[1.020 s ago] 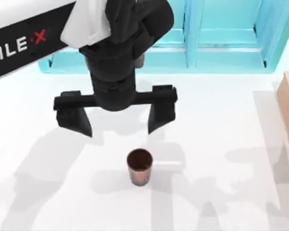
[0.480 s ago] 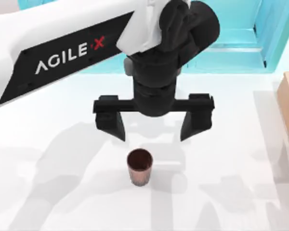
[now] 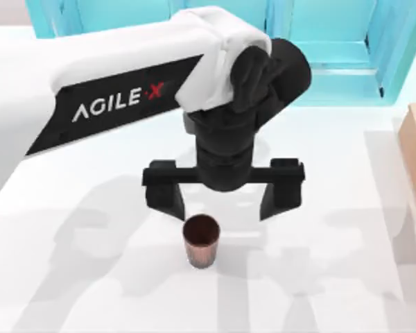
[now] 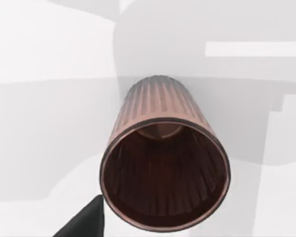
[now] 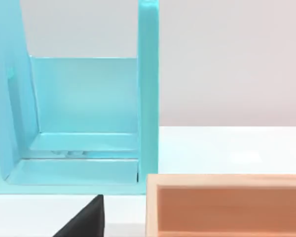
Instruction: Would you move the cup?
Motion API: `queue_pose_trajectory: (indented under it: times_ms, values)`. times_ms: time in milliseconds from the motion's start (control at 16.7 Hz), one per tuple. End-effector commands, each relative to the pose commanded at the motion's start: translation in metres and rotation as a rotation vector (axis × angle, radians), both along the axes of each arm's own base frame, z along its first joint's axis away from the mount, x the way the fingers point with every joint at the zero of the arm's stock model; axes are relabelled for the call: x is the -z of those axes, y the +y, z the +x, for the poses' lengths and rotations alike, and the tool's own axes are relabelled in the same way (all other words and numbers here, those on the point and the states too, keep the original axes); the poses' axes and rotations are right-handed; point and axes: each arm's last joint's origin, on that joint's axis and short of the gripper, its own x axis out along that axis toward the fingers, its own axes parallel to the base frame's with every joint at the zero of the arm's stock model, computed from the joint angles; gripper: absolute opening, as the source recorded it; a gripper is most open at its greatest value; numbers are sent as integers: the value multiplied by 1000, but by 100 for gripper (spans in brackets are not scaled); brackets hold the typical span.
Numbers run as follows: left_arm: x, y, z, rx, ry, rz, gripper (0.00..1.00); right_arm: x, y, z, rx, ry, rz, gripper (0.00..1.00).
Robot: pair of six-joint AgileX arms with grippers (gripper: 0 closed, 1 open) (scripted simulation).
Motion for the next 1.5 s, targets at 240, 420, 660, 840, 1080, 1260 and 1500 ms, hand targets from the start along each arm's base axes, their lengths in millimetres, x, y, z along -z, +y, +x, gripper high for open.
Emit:
queue_pose_trajectory:
  times_ms: [240,420,660,840,1080,1260,1500]
  values:
    - [46,1,-2,0,-2,-2,100,0,0,0,0,0,0,100]
    - [55,2,-3,0,2,2,100,0,0,0,0,0,0,100]
    - [55,2,-3,0,2,2,85,0,0,0,0,0,0,100]
    - [55,2,-3,0,2,2,62,0,0,0,0,0,0,100]
    - [55,2,-3,0,2,2,32,0,0,0,0,0,0,100]
    - [55,2,-3,0,2,2,10,0,0,0,0,0,0,100]
    - [55,2,-3,0,2,2,0,0,0,0,0,0,0,100]
